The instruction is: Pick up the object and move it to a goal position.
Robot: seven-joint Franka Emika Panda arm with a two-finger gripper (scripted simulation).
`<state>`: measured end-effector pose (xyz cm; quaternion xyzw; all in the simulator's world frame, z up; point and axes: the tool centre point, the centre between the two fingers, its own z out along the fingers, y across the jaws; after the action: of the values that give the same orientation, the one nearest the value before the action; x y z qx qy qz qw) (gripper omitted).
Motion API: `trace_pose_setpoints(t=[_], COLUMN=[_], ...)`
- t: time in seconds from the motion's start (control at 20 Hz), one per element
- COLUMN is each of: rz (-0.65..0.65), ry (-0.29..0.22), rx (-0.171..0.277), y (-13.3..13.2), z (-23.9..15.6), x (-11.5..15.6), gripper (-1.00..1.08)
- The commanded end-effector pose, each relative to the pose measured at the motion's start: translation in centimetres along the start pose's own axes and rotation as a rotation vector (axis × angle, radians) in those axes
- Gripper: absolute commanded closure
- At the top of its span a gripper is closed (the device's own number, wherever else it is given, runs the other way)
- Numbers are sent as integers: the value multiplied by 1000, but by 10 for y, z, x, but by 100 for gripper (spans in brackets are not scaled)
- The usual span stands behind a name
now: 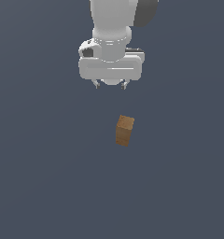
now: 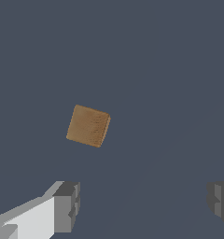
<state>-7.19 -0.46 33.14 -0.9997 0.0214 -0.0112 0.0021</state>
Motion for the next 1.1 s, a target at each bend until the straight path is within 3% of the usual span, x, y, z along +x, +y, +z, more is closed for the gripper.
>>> trace_pose_setpoints(t=[0.0, 0.5, 1.05], rz=[0, -19, 2], ry=[0, -36, -34], rx=[0, -5, -6], y=[0, 14, 8], z=[0, 11, 19], x=[0, -5, -1], gripper=[-92, -92, -92])
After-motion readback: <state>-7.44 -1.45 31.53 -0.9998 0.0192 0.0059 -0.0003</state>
